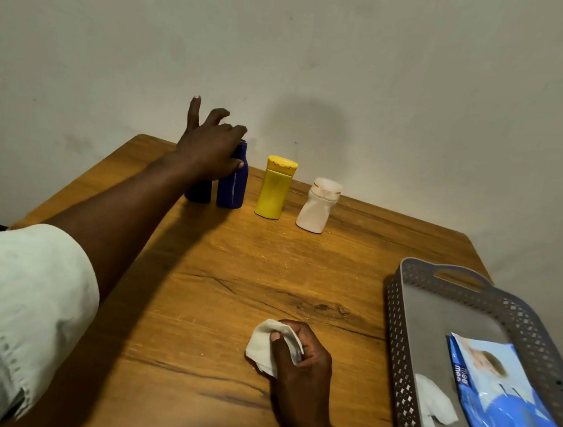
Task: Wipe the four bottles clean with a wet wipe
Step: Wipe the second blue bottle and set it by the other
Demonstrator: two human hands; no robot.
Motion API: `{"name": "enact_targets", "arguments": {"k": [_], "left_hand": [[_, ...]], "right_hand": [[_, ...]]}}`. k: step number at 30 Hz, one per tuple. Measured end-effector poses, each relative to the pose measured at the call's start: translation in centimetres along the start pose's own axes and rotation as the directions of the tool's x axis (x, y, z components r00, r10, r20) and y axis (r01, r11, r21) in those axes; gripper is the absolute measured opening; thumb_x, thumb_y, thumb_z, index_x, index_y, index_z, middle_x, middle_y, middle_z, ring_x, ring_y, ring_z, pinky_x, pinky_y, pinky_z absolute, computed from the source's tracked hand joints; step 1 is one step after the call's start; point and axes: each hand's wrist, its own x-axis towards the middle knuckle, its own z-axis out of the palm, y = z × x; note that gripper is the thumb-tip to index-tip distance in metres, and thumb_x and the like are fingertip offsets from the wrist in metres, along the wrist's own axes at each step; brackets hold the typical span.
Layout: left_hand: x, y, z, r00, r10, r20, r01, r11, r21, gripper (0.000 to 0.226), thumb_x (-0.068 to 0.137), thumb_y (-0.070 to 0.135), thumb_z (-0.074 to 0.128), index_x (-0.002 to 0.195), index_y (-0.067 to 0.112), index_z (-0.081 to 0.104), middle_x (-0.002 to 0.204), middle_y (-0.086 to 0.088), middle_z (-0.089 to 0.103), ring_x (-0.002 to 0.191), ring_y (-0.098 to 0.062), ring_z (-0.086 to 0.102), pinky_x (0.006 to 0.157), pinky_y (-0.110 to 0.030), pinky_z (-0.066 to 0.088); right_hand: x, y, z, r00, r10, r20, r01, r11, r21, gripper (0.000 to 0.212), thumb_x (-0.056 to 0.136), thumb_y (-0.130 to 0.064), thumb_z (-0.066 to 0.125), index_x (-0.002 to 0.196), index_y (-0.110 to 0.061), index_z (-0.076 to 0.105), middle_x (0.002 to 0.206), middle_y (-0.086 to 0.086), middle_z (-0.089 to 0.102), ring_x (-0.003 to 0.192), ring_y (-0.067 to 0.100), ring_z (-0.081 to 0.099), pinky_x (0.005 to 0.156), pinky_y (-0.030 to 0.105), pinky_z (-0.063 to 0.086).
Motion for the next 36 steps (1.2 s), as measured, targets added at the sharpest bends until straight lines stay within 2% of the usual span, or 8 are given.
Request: {"name": "enact_targets", "arguments": {"k": [9,12,14,17,20,22,28,36], "left_hand": [[-2.7,1.5,-1.0,0.994,-0.105,-0.038,0.091,0.959,-0.268,0.037,0.08,0.021,0.068,0.114,0.021,0.055,0.109,-0.001,0.064,0.123,-0.025,0.038,0.107,-0.049,0.013],[-4.7,2.1,-1.6,0.979,-0.194,-0.067,0.14,0.869,-0.475,0.038,0.077,0.022,0.071,0.111,0.022,0.055,0.104,0.005,0.058,0.113,-0.022,0.043,0.097,-0.042,0.025],[-6.5,2.6,-2.7,0.973,-0.231,-0.021,0.152,0.705,-0.693,0.034,0.078,0.019,0.072,0.109,0.022,0.057,0.101,0.008,0.056,0.103,-0.021,0.05,0.093,-0.045,0.039],[-10.2,4.0,-4.9,0.972,-0.186,0.144,0.188,0.249,-0.95,0.026,0.081,0.01,0.07,0.102,0.022,0.061,0.101,0.001,0.062,0.1,-0.026,0.058,0.086,-0.044,0.049],[-14.4,5.3,-6.0,0.965,-0.101,0.243,0.215,-0.228,-0.95,0.049,0.066,0.024,0.081,0.108,0.015,0.059,0.102,-0.005,0.067,0.098,-0.021,0.065,0.08,-0.035,0.054],[-16.8,6.1,-5.6,0.954,-0.082,0.287,0.229,-0.415,-0.881,0.067,0.061,0.035,0.084,0.117,0.012,0.054,0.106,-0.012,0.069,0.096,-0.023,0.068,0.075,-0.034,0.057],[-23.0,10.8,-3.1,0.859,-0.116,0.499,0.32,-0.641,-0.698,0.038,0.082,0.03,0.065,0.11,0.013,0.047,0.092,-0.021,0.067,0.07,-0.027,0.066,0.063,-0.041,0.056],[-26.2,14.0,-0.5,0.738,0.009,0.675,0.466,-0.73,-0.5,0.038,0.081,0.039,0.055,0.104,0.009,0.061,0.083,-0.018,0.063,0.069,-0.03,0.063,0.074,-0.051,0.052]], "right_hand": [[0.0,-0.4,0.0,1.0,-0.028,0.004,0.028,0.999,0.029,0.023,0.088,-0.002,0.06,0.085,-0.021,0.073,0.082,-0.002,0.072,0.076,0.01,0.067,0.054,0.021,0.053],[0.2,-0.1,0.3,1.0,-0.016,-0.006,0.016,0.999,0.048,0.021,0.087,-0.009,0.061,0.084,-0.025,0.073,0.082,-0.002,0.072,0.076,0.014,0.068,0.057,0.034,0.058],[0.1,-0.2,0.5,1.0,-0.027,-0.004,0.027,0.998,0.051,0.017,0.084,-0.017,0.061,0.085,-0.029,0.073,0.083,-0.004,0.072,0.079,0.016,0.068,0.063,0.041,0.059],[0.0,-0.3,0.4,1.0,-0.008,-0.013,0.01,0.994,0.112,0.026,0.087,-0.003,0.061,0.082,-0.026,0.073,0.079,0.001,0.072,0.072,0.015,0.068,0.053,0.029,0.055],[-0.2,-0.6,0.2,0.999,0.033,-0.023,-0.028,0.98,0.195,0.03,0.087,0.003,0.058,0.081,-0.022,0.073,0.074,0.006,0.07,0.064,0.019,0.066,0.05,0.033,0.053],[-0.1,-0.8,0.1,0.997,0.055,-0.058,-0.039,0.969,0.245,0.03,0.087,0.004,0.057,0.082,-0.021,0.072,0.075,0.008,0.071,0.067,0.024,0.067,0.052,0.035,0.054],[-0.7,-1.3,-1.3,0.971,0.22,-0.092,-0.153,0.872,0.464,0.02,0.092,-0.004,0.056,0.105,-0.017,0.063,0.094,0.012,0.068,0.079,0.026,0.067,0.057,0.035,0.057],[-2.7,-0.1,-2.6,0.955,0.258,-0.144,-0.147,0.839,0.523,0.022,0.09,-0.005,0.059,0.112,-0.011,0.062,0.104,0.019,0.067,0.095,0.038,0.066,0.08,0.05,0.056]]}}
